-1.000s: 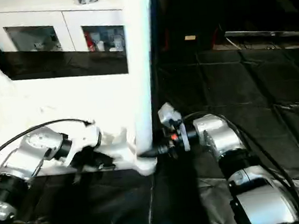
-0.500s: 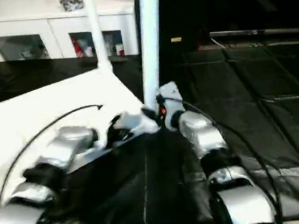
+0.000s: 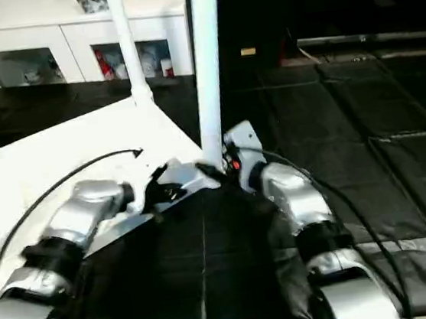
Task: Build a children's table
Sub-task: Rotate leg to tighten
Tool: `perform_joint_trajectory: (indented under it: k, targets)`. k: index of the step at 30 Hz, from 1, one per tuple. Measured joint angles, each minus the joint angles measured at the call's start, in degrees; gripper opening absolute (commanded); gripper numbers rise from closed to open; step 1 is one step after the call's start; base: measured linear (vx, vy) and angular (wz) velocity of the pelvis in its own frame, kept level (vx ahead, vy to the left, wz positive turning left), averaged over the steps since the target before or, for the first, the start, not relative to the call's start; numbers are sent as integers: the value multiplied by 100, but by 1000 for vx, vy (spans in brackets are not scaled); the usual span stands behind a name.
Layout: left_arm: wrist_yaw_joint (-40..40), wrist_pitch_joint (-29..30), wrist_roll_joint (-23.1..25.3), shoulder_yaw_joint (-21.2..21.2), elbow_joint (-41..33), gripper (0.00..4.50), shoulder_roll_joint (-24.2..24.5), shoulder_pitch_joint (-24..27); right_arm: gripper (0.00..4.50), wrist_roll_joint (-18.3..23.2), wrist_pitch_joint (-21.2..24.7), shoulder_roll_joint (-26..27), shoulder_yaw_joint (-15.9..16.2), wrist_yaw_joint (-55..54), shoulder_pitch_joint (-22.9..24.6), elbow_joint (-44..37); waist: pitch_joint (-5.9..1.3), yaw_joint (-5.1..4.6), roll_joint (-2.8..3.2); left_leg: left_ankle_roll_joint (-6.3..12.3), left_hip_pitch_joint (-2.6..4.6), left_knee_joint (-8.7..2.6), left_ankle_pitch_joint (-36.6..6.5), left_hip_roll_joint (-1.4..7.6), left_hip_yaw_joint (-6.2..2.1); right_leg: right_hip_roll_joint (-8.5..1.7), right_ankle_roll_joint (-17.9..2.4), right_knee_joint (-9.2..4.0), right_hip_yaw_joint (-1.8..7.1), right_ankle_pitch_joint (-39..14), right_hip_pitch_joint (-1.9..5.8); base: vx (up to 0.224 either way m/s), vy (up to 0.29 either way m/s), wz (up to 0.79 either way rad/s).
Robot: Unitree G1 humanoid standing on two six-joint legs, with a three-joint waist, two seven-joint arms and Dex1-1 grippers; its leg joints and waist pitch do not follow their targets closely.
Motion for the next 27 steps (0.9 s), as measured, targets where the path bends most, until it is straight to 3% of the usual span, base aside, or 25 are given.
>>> perform_joint_trajectory:
  k: [5,13,18,19,27]
  targets:
    - [-607,-430,-9,-156,-223,0,375,150,439,107,-102,-303,105,887,197,-50,0,72,1,6,-77,27,2,2,0,-2,-5,12,0,3,-65,0,0,0]
    - [-1724,-892,-90,-468,-573,0,855,371,439,390,-80,-752,451,2542,265,-165,1,260,0,9,-82,44,-2,3,-1,-4,-5,14,0,3,-63,0,0,0]
    - [-2177,-1143,-95,-626,-723,0,1081,467,439,647,-5,-846,488,3246,264,-211,1,314,-1,8,-79,44,-2,3,-1,-4,-4,17,0,3,-58,0,0,0]
    - [-2245,-1177,-95,-640,-736,0,1116,471,412,669,13,-844,496,3350,263,-232,1,315,-2,8,-79,44,-2,4,-1,-4,-4,17,0,3,-58,0,0,0]
    - [-2563,-1315,-89,-754,-830,0,1230,476,362,635,-132,-701,713,3630,35,117,1,325,-3,8,-81,50,-2,3,-1,-5,-4,19,0,3,-56,0,0,0]
